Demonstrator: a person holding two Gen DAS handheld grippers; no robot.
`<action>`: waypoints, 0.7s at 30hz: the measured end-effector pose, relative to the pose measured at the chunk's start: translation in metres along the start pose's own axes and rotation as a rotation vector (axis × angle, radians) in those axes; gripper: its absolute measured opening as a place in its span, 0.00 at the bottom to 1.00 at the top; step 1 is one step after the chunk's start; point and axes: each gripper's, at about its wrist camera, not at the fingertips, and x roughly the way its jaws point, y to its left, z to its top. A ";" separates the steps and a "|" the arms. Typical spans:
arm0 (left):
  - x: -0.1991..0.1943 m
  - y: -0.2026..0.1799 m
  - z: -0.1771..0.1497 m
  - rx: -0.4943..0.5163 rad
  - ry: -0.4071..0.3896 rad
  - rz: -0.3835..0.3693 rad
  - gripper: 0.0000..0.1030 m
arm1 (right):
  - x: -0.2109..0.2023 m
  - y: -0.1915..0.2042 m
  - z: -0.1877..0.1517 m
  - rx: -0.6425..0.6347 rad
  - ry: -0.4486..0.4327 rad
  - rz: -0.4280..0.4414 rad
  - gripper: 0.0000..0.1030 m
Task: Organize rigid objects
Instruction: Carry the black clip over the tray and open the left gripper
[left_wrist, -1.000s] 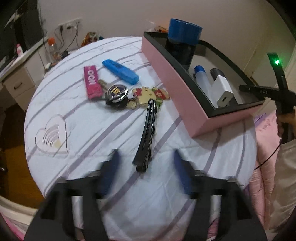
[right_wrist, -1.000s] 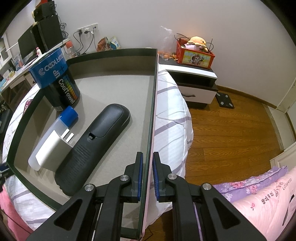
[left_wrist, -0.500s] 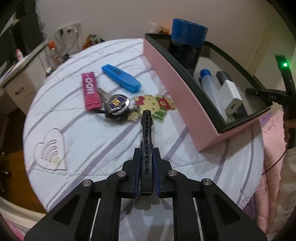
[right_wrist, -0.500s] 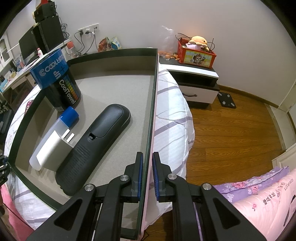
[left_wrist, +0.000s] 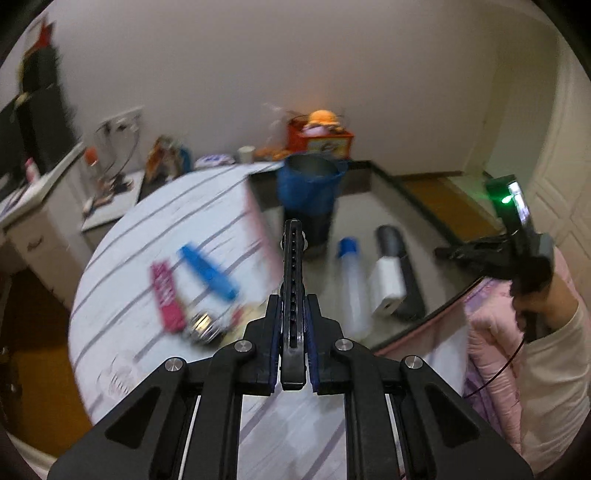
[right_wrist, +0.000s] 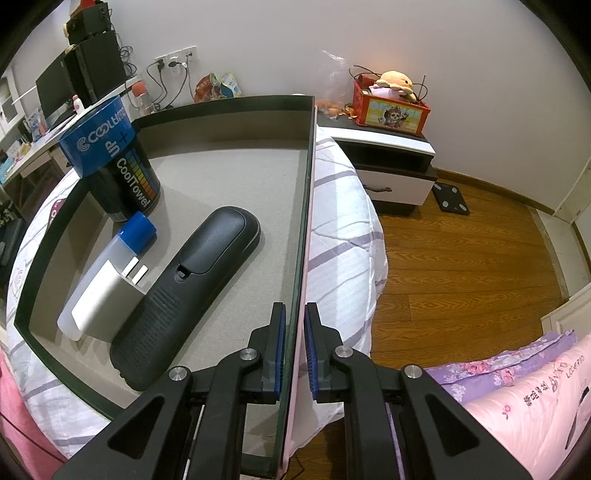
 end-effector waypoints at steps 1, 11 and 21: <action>0.007 -0.010 0.008 0.026 0.006 -0.022 0.11 | 0.000 -0.001 0.000 0.003 0.001 0.003 0.11; 0.071 -0.030 0.020 0.084 0.142 -0.018 0.12 | 0.000 -0.002 -0.001 0.006 0.000 0.008 0.11; 0.070 -0.032 0.007 0.085 0.147 -0.007 0.51 | 0.000 -0.002 -0.001 0.003 0.002 0.008 0.11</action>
